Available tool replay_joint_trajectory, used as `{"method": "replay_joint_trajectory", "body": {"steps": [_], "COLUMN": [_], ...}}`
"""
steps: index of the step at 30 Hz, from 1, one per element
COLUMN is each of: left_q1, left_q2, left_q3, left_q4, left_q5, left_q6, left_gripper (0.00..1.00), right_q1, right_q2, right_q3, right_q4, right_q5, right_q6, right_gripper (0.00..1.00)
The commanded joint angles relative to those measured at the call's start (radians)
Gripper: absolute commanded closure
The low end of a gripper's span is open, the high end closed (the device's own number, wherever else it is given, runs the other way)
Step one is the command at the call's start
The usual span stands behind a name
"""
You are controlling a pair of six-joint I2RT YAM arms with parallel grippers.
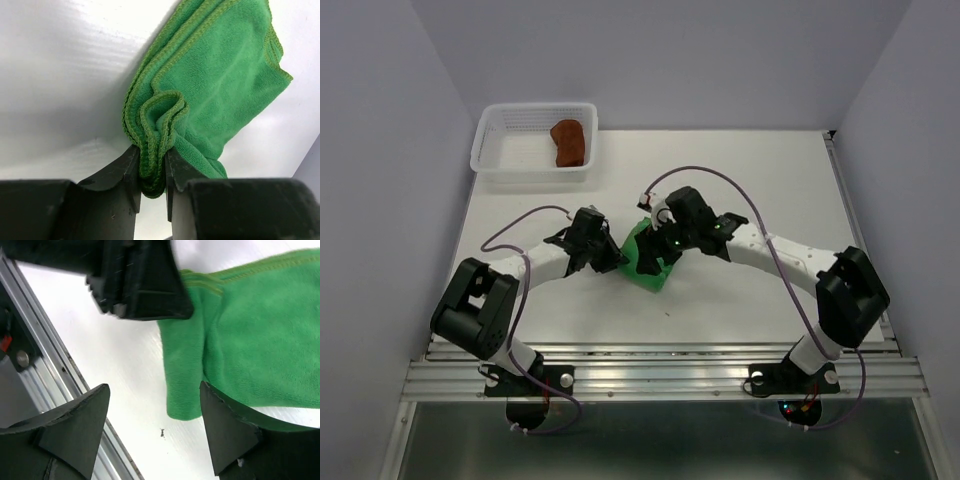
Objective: Roll the towels
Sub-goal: Roll the towel
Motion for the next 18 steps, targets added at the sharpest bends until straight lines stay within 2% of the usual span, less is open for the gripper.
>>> {"method": "replay_joint_trajectory", "body": {"steps": [1, 9, 18], "left_q1": [-0.009, -0.014, -0.015], "left_q2": [-0.076, -0.138, -0.159], "left_q3": [0.01, -0.039, -0.059], "left_q4": [-0.134, -0.159, -0.166], "left_q5": [-0.024, -0.022, -0.031], "left_q6": [0.009, -0.049, -0.066], "left_gripper": [1.0, 1.0, 1.0], "right_q1": [0.127, 0.229, 0.247], "right_q2": [-0.092, -0.088, 0.027], "right_q3": [-0.084, -0.13, -0.096], "right_q4": [0.083, 0.172, 0.163], "right_q5": [0.184, 0.143, 0.174], "right_q6": [-0.143, -0.169, -0.168], "right_gripper": [0.22, 0.23, 0.24]}}
